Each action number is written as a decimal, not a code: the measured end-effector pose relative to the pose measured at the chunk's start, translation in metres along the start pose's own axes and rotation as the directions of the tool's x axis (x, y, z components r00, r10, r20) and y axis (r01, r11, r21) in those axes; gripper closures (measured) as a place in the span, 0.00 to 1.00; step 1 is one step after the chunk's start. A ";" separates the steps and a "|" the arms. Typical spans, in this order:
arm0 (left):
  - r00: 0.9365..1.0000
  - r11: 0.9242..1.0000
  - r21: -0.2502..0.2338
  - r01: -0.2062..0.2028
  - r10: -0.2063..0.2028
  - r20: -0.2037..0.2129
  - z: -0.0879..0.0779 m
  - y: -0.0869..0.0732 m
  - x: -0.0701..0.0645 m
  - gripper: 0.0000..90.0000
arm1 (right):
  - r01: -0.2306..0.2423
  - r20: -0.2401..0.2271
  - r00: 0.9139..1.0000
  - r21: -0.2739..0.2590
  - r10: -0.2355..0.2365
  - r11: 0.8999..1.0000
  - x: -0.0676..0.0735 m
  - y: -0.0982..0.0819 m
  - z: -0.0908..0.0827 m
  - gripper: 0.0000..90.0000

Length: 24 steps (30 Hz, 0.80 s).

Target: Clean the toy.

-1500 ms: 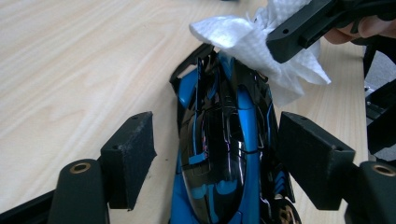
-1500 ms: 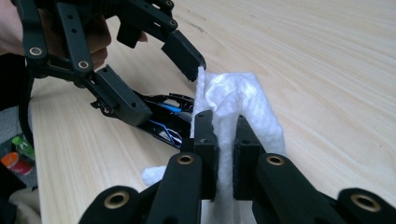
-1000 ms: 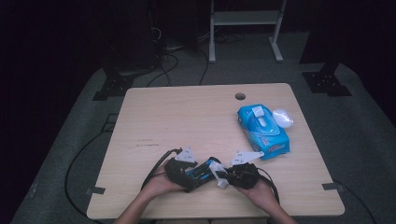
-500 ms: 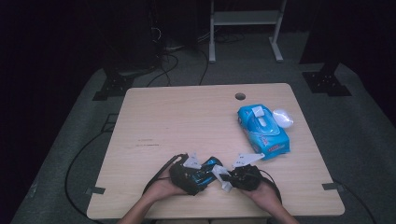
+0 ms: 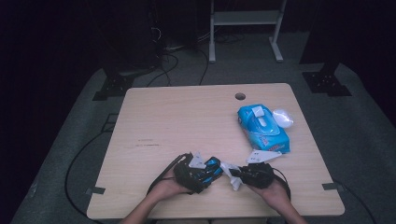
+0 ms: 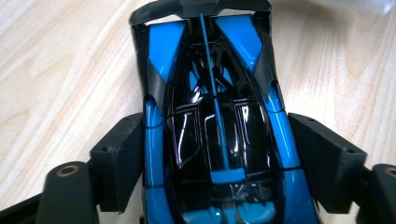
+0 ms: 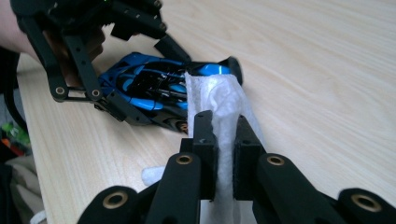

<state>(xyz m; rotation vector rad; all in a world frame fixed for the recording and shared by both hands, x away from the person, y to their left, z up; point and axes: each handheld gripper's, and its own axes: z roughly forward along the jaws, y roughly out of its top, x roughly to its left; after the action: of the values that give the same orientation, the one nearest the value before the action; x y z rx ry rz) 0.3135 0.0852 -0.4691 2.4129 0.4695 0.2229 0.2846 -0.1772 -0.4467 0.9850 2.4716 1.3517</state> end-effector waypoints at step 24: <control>0.999 1.000 -0.017 -0.022 0.022 0.038 -0.011 0.007 0.007 0.30 | -0.064 0.025 0.997 -0.070 0.066 0.995 -0.014 -0.007 -0.020 0.92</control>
<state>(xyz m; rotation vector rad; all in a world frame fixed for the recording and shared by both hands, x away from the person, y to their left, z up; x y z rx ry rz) 0.3192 0.0893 -0.4559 2.4025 0.4223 0.1896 0.2839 -0.2023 -0.4432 1.0702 2.3750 1.4231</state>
